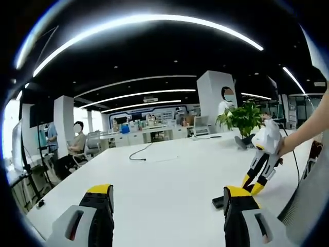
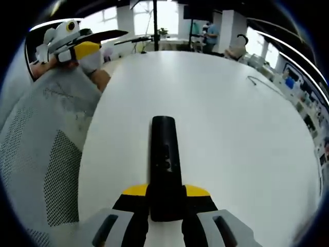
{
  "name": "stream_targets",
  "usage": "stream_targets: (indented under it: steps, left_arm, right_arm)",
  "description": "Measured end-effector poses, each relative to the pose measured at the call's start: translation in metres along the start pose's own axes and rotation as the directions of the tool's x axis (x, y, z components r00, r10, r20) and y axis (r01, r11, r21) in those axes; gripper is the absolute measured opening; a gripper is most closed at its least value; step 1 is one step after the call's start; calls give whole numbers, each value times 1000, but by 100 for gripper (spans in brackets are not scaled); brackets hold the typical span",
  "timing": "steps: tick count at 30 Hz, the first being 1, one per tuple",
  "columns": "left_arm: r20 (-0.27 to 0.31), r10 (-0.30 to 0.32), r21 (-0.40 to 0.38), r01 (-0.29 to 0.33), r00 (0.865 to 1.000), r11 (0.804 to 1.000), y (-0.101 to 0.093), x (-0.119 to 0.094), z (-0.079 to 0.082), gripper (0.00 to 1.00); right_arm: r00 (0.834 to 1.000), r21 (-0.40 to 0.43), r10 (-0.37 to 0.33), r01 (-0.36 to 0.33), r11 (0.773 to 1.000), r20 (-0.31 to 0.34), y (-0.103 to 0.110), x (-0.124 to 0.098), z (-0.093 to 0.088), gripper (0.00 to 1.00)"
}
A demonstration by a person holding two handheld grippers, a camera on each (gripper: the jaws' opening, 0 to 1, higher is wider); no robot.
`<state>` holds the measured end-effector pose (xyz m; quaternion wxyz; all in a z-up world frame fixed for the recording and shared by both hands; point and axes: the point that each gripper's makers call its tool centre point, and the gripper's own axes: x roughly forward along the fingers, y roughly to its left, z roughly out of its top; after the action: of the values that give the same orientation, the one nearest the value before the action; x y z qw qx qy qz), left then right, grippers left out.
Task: Press the specified remote control buttons in sequence, fully releasing each button before pressing the next.
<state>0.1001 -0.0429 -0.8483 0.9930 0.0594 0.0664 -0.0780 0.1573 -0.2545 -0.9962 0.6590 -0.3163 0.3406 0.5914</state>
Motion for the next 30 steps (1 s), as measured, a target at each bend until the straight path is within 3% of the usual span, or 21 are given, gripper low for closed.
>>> stream_targets:
  steps: [30]
  left_arm:
    - [-9,-14,4,15,1000,1000,-1,2,-2,91]
  right_arm:
    - [995,-16,28,-30,999,-98,-59,2,-1,21]
